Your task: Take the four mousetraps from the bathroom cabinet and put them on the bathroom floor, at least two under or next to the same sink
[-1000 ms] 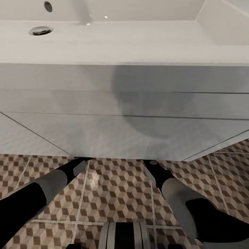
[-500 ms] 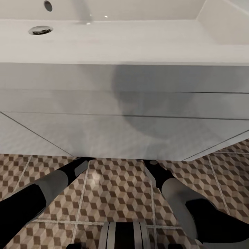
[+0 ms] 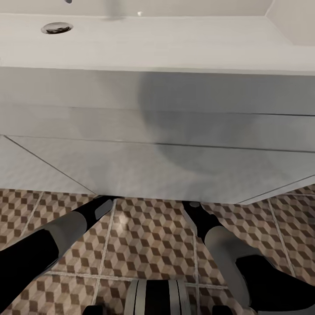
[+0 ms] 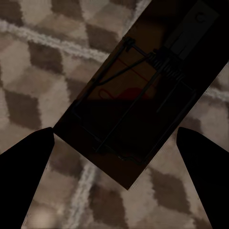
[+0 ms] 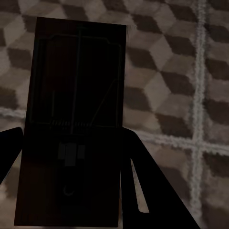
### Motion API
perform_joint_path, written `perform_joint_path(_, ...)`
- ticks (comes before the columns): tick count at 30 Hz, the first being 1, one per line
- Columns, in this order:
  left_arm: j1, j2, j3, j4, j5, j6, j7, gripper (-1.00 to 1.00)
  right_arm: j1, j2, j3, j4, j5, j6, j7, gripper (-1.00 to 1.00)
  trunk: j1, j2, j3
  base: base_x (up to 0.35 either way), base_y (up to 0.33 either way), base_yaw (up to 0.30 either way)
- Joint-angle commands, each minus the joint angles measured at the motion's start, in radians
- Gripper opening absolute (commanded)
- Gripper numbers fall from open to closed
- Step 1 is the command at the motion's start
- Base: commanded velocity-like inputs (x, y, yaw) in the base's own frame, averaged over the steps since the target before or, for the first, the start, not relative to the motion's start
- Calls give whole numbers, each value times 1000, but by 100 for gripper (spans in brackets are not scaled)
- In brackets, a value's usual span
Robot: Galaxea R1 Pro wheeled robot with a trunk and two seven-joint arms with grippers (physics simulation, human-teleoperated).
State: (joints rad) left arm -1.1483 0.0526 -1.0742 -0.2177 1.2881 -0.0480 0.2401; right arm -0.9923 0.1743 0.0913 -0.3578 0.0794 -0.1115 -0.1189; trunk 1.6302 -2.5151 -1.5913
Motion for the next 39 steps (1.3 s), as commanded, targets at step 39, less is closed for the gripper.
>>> perform_joint_path(39,-55,2,-1,-3,13,-3,5,-100,-25,0,4,0,2,-6,-11,-100,0,0,-42,0,0,19)
